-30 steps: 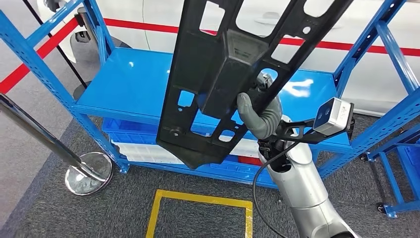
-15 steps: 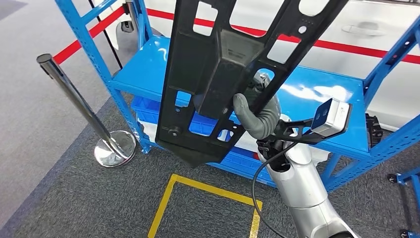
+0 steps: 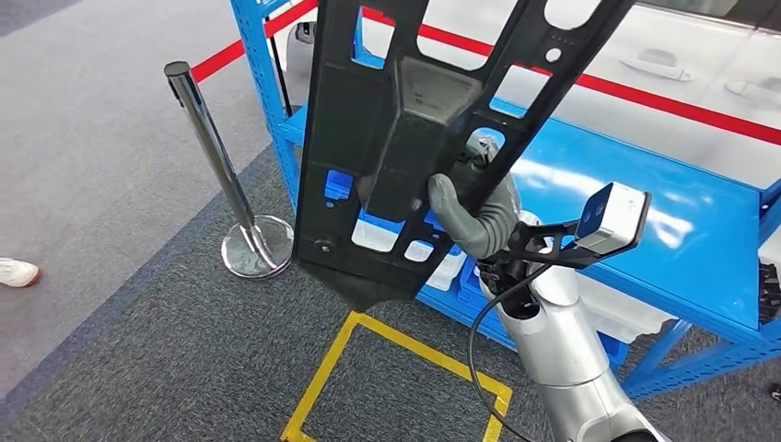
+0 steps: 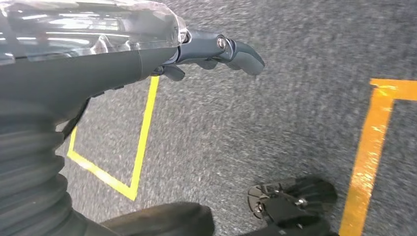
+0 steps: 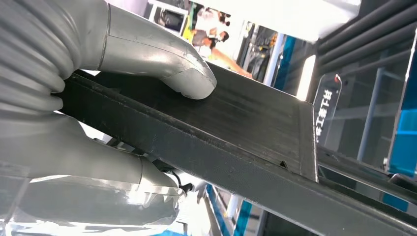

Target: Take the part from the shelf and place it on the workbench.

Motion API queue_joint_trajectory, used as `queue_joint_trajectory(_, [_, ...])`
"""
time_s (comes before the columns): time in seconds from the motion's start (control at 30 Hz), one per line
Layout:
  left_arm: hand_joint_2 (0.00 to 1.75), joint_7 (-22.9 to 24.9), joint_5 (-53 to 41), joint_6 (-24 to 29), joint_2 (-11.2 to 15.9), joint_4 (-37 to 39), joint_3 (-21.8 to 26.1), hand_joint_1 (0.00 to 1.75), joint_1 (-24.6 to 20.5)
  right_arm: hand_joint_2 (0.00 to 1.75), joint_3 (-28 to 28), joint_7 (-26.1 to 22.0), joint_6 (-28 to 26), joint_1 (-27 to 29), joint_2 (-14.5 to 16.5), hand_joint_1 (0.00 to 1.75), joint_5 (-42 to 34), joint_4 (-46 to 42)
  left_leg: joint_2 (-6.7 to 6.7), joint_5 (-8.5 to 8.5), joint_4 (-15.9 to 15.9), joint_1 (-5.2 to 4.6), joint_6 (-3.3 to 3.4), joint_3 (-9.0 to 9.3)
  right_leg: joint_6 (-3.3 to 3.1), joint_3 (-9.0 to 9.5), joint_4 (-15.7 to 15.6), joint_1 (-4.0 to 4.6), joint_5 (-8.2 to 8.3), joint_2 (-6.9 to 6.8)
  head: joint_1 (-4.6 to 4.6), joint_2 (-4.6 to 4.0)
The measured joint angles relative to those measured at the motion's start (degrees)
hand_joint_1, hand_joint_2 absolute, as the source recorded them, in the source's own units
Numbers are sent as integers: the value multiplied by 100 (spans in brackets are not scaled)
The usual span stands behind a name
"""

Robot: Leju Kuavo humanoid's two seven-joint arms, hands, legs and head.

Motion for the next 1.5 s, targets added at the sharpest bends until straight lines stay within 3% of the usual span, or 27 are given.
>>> queue_joint_trajectory(0.03, [175,0,1,2,-2,0,0,0,2,175,0,0,-1,-5,0,173,4,-1,-77,-2,21,2,-10,-5,-8,173,-347,-12,215,45,1,0])
queue_joint_trajectory(0.1, [175,0,3,4,-10,0,0,0,-5,175,-1,-1,-2,-19,0,173,5,-1,-223,-7,77,0,-52,-45,-24,517,-1073,-38,509,283,0,0])
queue_joint_trajectory(0.17, [175,0,7,8,-15,0,0,0,-8,175,-1,-3,-1,-22,0,173,17,5,-342,11,108,12,-124,-119,-37,616,-1344,-36,540,432,-1,0])
queue_joint_trajectory(0.23, [175,4,13,14,-15,0,1,0,9,175,0,-19,8,-39,2,173,34,27,-408,31,110,31,-196,-175,-82,610,-1382,-32,560,327,-1,0])
queue_joint_trajectory(0.3, [175,10,19,21,-13,0,2,0,26,175,4,-59,21,-77,5,173,43,56,-219,-100,301,20,-242,-285,-162,623,-1435,-45,594,182,-1,0])
queue_joint_trajectory(0.37, [175,11,19,26,-12,0,2,0,25,175,7,-97,28,-104,5,173,44,81,60,-433,924,17,-272,-569,-217,629,-1462,-32,604,21,-2,0])
queue_joint_trajectory(0.43, [175,7,16,26,-12,0,2,0,19,175,7,-107,29,-110,4,173,43,111,157,-689,1598,32,-299,-865,-232,626,-1459,-9,599,-146,-2,0])
queue_joint_trajectory(0.47, [175,6,15,26,-12,0,2,0,18,175,9,-105,30,-110,4,173,43,126,179,-683,1701,37,-308,-899,-234,626,-1457,-3,595,-227,-2,0])
queue_joint_trajectory(0.5, [175,7,14,26,-12,0,2,0,19,175,10,-105,30,-111,4,173,43,138,203,-577,1577,39,-312,-820,-231,627,-1453,-1,590,-302,-2,0])
queue_joint_trajectory(0.57, [175,13,13,27,-11,0,2,0,33,175,13,-105,31,-117,4,173,43,146,346,-242,837,34,-299,-424,-209,638,-1441,4,571,-430,-2,0])
queue_joint_trajectory(0.63, [175,15,12,29,-10,0,2,0,39,175,13,-107,30,-128,4,173,43,148,523,-70,232,-15,-243,-123,-164,635,-1421,32,555,-530,-1,0])
queue_joint_trajectory(0.67, [175,15,11,30,-10,0,2,0,39,175,15,-108,29,-132,4,173,43,151,562,-66,123,-41,-209,-84,-137,633,-1418,46,554,-579,-1,0])
queue_joint_trajectory(0.73, [175,18,9,31,-9,0,3,0,50,175,20,-108,27,-139,5,173,43,156,468,-43,103,-60,-140,-102,-81,642,-1427,56,557,-679,-1,0])
queue_joint_trajectory(0.77, [175,21,9,31,-8,0,3,0,59,175,22,-110,25,-141,5,173,43,158,408,-21,79,-53,-103,-99,-49,645,-1407,42,530,-655,0,0])
queue_joint_trajectory(0.83, [175,26,10,36,-8,0,4,0,59,175,20,-125,20,-145,4,173,43,158,305,28,27,-28,-27,-88,1,528,-1112,8,321,-408,0,0])
queue_joint_trajectory(0.9, [175,26,14,40,-8,0,4,0,41,175,18,-147,16,-129,3,173,43,164,199,54,16,-21,16,-99,26,192,-391,-12,-45,-115,1,0])
queue_joint_trajectory(0.97, [175,26,22,42,-7,0,6,0,37,175,17,-164,13,-99,2,173,43,178,65,62,29,-26,26,-113,39,-101,191,-13,-210,-35,1,0])
queue_joint_trajectory(1.0, [175,26,26,43,-7,0,7,0,40,175,17,-172,13,-88,2,173,43,183,-8,63,42,-29,26,-116,36,-109,189,-14,-127,-23,1,0])
queue_joint_trajectory(1.03, [175,26,28,43,-7,0,8,0,42,175,17,-177,13,-83,2,173,43,186,-85,61,59,-29,21,-117,26,-6,-43,-17,57,4,1,0])
queue_joint_trajectory(1.07, [175,26,30,44,-8,0,9,0,42,175,17,-181,13,-83,2,173,43,187,-161,56,77,-27,12,-119,10,173,-429,-23,283,81,1,0])
queue_joint_trajectory(1.13, [175,27,29,45,-16,0,9,0,35,175,17,-190,10,-85,2,173,43,186,-302,51,119,-29,-35,-154,-22,486,-1121,-41,544,347,0,0])
queue_joint_trajectory(1.2, [175,27,28,50,-21,0,9,0,34,175,18,-198,7,-80,3,173,47,184,-423,68,130,-9,-110,-211,-45,567,-1339,-33,552,468,-1,0])
queue_joint_trajectory(1.27, [175,27,28,55,-17,0,9,0,39,175,20,-202,3,-83,5,173,56,177,-500,88,118,6,-184,-257,-94,577,-1390,-43,578,338,-1,0])
queue_joint_trajectory(1.33, [175,30,21,57,-13,0,9,0,37,175,22,-202,-4,-88,17,173,75,163,-267,-60,320,-13,-252,-364,-168,608,-1454,-64,609,179,-1,0])
queue_joint_trajectory(1.4, [175,33,10,55,-13,0,9,0,26,175,23,-199,-30,-82,25,173,94,145,72,-419,960,-1,-319,-644,-220,625,-1476,-41,610,11,-2,0])
queue_joint_trajectory(1.47, [175,37,3,51,-12,0,9,0,13,175,25,-188,-61,-67,25,173,102,136,175,-649,1577,35,-374,-921,-234,629,-1469,-22,595,-162,-1,0])
queue_joint_trajectory(1.5, [175,39,-1,49,-12,0,9,0,10,175,27,-180,-72,-60,26,173,103,134,196,-614,1623,50,-394,-934,-230,632,-1465,-20,585,-242,-2,0])
